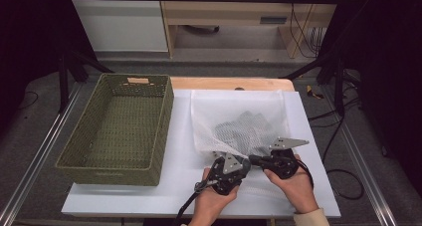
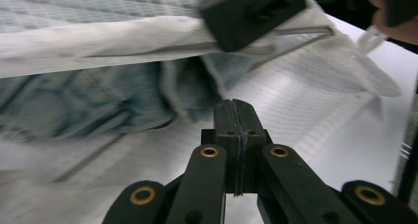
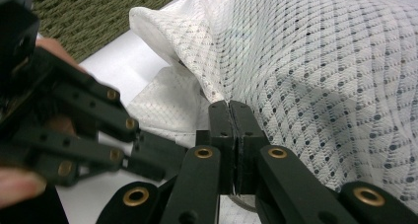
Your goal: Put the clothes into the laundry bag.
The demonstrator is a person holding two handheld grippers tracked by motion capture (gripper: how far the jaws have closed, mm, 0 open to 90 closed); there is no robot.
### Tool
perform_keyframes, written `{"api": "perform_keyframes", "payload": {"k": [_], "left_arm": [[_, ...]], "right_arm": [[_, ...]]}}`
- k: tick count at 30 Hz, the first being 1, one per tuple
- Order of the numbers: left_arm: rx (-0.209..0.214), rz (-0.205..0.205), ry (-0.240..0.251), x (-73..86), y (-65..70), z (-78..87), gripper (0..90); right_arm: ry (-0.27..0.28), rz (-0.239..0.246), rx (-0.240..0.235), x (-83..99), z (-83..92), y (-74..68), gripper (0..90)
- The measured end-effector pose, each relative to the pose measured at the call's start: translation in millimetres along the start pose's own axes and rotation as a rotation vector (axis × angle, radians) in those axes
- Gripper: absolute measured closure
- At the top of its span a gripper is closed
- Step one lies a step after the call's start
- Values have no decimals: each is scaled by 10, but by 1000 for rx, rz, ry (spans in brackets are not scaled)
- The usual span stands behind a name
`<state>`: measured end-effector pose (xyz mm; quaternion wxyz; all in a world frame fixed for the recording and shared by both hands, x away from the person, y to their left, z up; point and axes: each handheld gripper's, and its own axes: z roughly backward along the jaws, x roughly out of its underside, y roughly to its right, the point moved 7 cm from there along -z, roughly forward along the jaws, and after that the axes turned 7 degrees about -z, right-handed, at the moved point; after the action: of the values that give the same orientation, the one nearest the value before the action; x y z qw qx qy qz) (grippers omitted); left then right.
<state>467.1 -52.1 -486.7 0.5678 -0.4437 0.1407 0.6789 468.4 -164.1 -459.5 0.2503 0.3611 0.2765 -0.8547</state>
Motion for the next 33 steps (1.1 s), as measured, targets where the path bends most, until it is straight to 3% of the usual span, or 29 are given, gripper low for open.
{"api": "perform_keyframes", "payload": {"k": [4, 13, 17, 22, 33], "left_arm": [[7, 3, -8, -24, 8, -108, 900], [-7, 3, -46, 41, -135, -317, 900], [-44, -18, -80, 79, -239, -341, 900], [-53, 11, -89, 168, -384, -358, 900], [-85, 0, -108, 151, -480, -447, 900]], "right_arm": [[-1, 1, 0, 0, 9, -1, 895], [-15, -2, 1, 26, 14, 13, 895], [-23, 4, 2, 33, 3, -1, 895], [-27, 11, 1, 35, -9, -26, 895], [-37, 5, 3, 46, -11, -25, 895]]}}
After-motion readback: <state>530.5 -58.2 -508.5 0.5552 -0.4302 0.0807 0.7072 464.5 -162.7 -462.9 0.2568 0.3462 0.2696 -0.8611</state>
